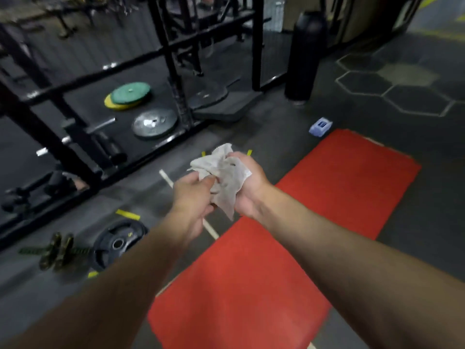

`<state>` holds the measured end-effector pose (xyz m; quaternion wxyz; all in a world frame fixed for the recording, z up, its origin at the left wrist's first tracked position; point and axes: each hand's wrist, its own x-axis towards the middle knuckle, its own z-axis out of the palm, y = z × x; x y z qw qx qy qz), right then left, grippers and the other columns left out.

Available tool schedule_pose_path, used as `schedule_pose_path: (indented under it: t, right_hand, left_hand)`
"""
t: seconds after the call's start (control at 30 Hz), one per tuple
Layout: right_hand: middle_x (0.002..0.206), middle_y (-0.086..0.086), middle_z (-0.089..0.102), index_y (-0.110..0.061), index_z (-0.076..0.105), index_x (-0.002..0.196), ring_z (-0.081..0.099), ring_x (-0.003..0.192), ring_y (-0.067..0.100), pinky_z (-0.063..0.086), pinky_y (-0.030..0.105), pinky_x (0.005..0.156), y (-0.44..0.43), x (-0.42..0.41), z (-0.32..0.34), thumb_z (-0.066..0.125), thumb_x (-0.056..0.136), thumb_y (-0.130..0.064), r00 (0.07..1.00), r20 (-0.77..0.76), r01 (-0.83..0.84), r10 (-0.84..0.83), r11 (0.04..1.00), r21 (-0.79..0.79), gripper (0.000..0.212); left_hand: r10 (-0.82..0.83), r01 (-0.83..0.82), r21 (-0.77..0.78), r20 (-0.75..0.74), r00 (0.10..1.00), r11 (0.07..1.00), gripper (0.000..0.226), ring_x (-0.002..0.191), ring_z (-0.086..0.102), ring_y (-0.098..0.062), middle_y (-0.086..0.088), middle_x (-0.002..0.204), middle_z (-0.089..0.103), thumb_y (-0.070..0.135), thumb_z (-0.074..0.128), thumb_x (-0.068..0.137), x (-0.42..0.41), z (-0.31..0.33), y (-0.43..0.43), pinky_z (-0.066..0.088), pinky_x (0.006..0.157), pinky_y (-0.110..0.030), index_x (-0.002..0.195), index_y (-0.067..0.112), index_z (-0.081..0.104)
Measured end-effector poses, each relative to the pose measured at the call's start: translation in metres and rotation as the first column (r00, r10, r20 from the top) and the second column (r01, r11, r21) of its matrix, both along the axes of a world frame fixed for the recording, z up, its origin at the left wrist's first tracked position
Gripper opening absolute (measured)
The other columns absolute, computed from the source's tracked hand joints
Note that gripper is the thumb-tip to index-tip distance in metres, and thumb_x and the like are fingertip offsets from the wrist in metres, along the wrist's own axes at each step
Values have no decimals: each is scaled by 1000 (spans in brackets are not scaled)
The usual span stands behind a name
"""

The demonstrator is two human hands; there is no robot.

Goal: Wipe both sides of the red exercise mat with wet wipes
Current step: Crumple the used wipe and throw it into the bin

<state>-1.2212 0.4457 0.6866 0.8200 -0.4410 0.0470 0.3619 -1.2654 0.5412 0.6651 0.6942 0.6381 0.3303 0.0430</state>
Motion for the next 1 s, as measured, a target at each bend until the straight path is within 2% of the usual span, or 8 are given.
schedule_pose_path:
  t: [0.17,0.3,0.4,0.53,0.67,0.77,0.83,1.0]
  right_hand:
    - [55,2,60,-20,63,40,61,50,15,49,24,56,-100,68,132,46,98,-18,982,137,141,-132,988,-56,60]
    - [64,-3,63,-19,70,63,58,63,15,43,27,61,-195,114,205,49,99,-21,960,231,194,-158,970,-145,43]
    - [75,-1,53,-20,58,86,48,68,15,35,28,62,-265,142,249,47,100,-29,970,216,149,-108,971,-188,20]
    - [90,-1,67,-21,64,104,65,73,14,51,23,55,-337,171,284,42,103,-40,971,162,193,-175,976,-103,29]
    - [121,14,68,-12,61,128,65,110,32,53,40,84,-402,211,299,22,105,-53,969,94,227,-227,974,10,61]
    - [93,8,69,-11,64,100,69,84,26,57,39,79,-445,242,300,42,104,-31,957,175,250,-232,965,-85,30]
    - [88,10,67,-6,67,88,68,87,26,55,46,92,-476,273,295,48,100,-10,939,264,278,-223,941,-195,23]
    - [121,30,64,11,59,123,66,103,40,54,53,90,-550,387,290,42,91,15,898,348,399,-270,832,-384,36]
  left_hand:
    - [-2,-32,220,153,988,975,21,89,69,-39,-26,100,68,14,47,99,79,137,-83,54,78,-64,100,-3,59]
    - [-58,3,237,226,973,971,23,76,57,-26,-15,85,60,13,46,100,139,216,-157,44,67,-45,83,12,62]
    - [-136,52,288,279,950,956,19,75,51,-24,-11,85,57,15,48,100,180,259,-211,38,62,-41,95,11,66]
    - [-238,134,320,311,920,938,23,76,48,-25,-6,88,55,15,48,97,227,288,-266,33,61,-40,103,-4,58]
    - [-291,214,260,308,906,942,23,79,52,-25,-7,90,58,14,50,97,274,298,-316,36,68,-43,102,-7,57]
    - [-325,304,118,278,904,945,16,76,70,-22,-9,93,72,11,53,99,314,304,-358,57,68,-36,95,4,67]
    - [-343,367,-39,276,898,930,12,79,73,-24,-15,94,72,9,57,97,348,306,-390,61,70,-37,99,0,65]
    - [-467,525,-109,330,820,844,17,83,72,-23,-15,92,73,-12,54,90,453,294,-459,61,72,-32,100,-5,65]
